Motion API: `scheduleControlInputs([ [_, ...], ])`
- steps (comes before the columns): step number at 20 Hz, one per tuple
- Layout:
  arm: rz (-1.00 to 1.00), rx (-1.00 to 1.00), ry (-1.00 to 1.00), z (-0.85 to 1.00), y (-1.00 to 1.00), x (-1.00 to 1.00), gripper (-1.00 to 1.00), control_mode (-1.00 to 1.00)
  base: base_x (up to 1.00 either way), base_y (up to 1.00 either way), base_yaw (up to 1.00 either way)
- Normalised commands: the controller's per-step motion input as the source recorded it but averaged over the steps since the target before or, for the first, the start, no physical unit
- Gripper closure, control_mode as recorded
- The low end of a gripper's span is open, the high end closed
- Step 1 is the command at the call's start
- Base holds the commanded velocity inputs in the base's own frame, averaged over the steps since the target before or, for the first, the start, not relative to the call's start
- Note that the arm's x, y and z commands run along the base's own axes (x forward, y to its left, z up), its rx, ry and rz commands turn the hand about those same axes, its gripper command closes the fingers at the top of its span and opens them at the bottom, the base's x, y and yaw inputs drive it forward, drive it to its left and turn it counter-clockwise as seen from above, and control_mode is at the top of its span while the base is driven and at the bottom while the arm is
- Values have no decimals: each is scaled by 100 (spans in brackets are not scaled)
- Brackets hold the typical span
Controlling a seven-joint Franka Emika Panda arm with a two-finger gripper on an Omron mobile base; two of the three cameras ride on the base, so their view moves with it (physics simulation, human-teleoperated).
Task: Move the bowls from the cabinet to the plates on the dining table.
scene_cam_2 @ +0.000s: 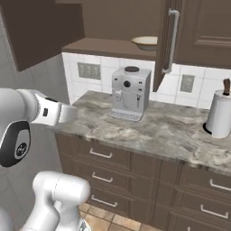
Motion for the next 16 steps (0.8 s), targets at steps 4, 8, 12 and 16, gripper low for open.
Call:
scheduleControlInputs([
  [4, 0, 0, 0, 0, 0, 0, -100, 100, 55, 24, -26],
  [8, 0, 0, 0, 0, 0, 0, -100, 100, 57, 35, -26],
  [12, 0, 0, 0, 0, 0, 0, -100, 100, 56, 42, -26],
  [16, 0, 0, 0, 0, 0, 0, -100, 100, 51, 47, -25],
])
